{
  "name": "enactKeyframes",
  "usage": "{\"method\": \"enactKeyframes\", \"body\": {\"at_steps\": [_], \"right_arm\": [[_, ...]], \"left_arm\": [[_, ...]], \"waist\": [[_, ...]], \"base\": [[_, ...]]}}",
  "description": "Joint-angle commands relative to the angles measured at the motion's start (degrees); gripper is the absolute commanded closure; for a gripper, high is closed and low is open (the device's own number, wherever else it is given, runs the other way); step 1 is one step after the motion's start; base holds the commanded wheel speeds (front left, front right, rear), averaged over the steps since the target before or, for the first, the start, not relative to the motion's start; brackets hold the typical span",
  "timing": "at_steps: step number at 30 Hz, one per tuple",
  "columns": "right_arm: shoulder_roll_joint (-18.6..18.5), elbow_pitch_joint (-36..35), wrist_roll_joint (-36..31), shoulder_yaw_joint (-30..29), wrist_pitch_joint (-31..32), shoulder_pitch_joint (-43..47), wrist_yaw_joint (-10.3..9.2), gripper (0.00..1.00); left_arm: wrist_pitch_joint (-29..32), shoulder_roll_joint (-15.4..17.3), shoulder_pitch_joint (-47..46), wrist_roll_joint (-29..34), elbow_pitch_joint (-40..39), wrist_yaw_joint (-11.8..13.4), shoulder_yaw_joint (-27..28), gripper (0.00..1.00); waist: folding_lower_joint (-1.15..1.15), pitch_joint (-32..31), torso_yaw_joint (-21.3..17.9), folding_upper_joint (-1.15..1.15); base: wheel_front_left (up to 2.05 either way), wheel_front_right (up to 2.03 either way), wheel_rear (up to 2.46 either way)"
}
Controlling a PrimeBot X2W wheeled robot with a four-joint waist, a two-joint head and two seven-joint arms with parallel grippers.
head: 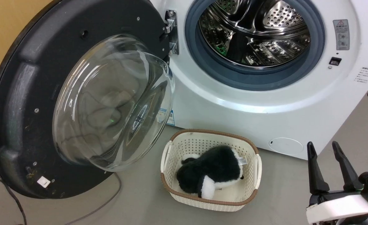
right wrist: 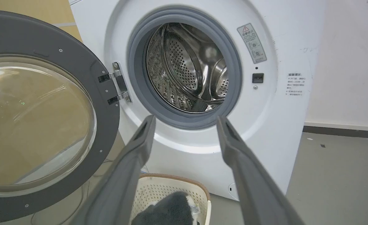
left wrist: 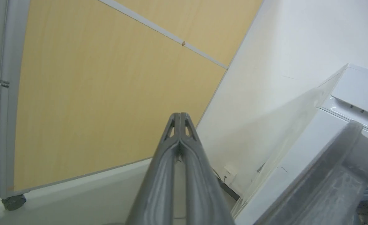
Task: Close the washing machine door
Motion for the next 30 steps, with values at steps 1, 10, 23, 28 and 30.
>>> {"method": "enactKeyframes", "body": {"at_steps": [1, 10, 23, 28, 30], "right_arm": [[0.1, -0.4, 0.6, -0.3, -0.6, -0.2, 0.03, 0.0], [0.1, -0.6, 1.6, -0.9, -1.7, -0.6, 0.03, 0.0], [0.2, -1.3, 3.1, -2.3, -3.2, -0.9, 0.04, 0.0], [0.2, -1.6, 3.7, -3.1, -3.8, -1.1, 0.04, 0.0], [0.2, -1.7, 4.0, -3.3, -4.1, -1.2, 0.04, 0.0]], "left_arm": [[2.0, 0.2, -1.3, -2.7, 1.6, -0.7, 1.0, 1.0], [17.9, -1.6, 0.6, -17.7, 6.0, -2.0, 1.3, 1.0], [33.5, -3.1, 12.6, -36.8, -8.8, -2.9, -6.5, 1.0], [36.2, -3.9, 16.1, -40.5, -14.8, -3.2, -12.2, 1.0], [37.2, -4.1, 17.6, -41.1, -17.1, -3.4, -15.2, 1.0]], "waist": [[0.0, 0.2, 0.4, 0.0], [0.0, 0.9, 1.8, 0.0], [0.0, 2.0, 4.2, 0.0], [0.0, 2.4, 5.5, 0.0], [0.0, 2.5, 5.8, 0.0]], "base": [[0.0, 0.0, 0.0], [0.0, 0.0, 0.0], [0.0, 0.0, 0.0], [0.0, 0.0, 0.0], [0.0, 0.0, 0.0]]}}
